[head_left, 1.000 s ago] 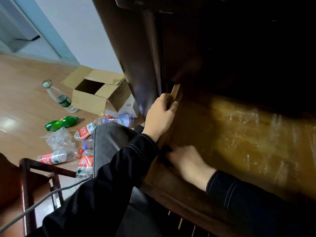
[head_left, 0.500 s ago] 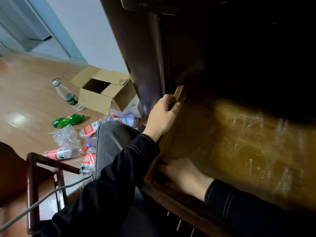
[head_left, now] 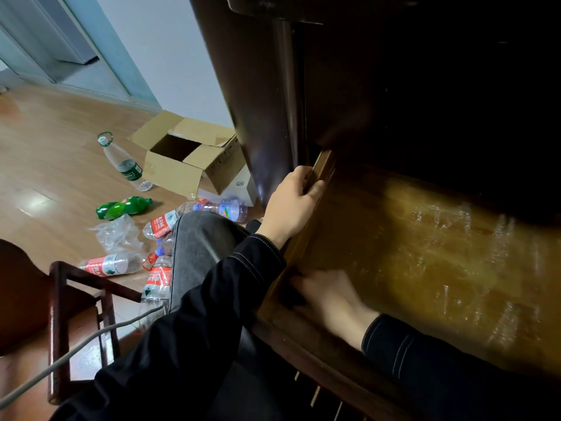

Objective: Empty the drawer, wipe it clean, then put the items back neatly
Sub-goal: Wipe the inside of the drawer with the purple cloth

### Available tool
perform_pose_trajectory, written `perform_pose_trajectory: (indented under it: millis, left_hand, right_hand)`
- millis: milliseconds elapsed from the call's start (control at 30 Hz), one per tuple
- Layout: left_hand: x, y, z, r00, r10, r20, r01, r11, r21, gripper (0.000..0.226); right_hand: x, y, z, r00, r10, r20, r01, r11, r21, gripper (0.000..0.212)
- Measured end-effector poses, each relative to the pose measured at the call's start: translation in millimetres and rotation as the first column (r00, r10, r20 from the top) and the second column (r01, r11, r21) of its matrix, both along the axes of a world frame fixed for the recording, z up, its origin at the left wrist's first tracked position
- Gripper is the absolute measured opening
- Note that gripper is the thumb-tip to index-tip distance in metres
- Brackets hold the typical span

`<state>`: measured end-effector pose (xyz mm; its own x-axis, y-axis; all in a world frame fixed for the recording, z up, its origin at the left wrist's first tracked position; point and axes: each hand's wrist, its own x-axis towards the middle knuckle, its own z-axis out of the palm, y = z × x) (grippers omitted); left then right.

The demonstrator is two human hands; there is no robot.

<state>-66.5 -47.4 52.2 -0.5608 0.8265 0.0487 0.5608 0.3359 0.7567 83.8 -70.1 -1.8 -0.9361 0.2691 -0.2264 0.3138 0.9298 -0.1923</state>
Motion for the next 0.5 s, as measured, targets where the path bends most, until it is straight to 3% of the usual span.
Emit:
perform_pose_trajectory:
  millis: [67, 200, 367, 500]
  left_hand:
    - [-0.1, 0.0, 0.7, 1.0, 0.0, 0.004, 0.0, 1.0, 0.003, 0.034]
    - [0.4, 0.3, 0.1, 1.0, 0.0, 0.004, 0.0, 1.0, -0.001, 0.032]
    - [0.6, 0.2, 0.6, 1.0, -0.001, 0.006, 0.001, 1.0, -0.004, 0.034]
    - [0.7, 0.0, 1.1, 1.0, 0.0, -0.011, 0.0, 1.0, -0.004, 0.032]
  right_hand:
    - [0.7, 3.9, 3.1, 0.999, 0.004, -0.033, -0.003, 1.0, 0.012, 0.033]
    - [6.8, -18.1, 6.4, 0.975, 0.223, 0.015, -0.22, 0.969, -0.115, 0.03]
    - [5.4, -5.1, 12.9, 0.987, 0.158, -0.026, -0.159, 0.986, -0.057, 0.034]
    - [9.7, -12.5, 13.5, 0.955, 0.296, 0.016, -0.291, 0.946, -0.142, 0.037]
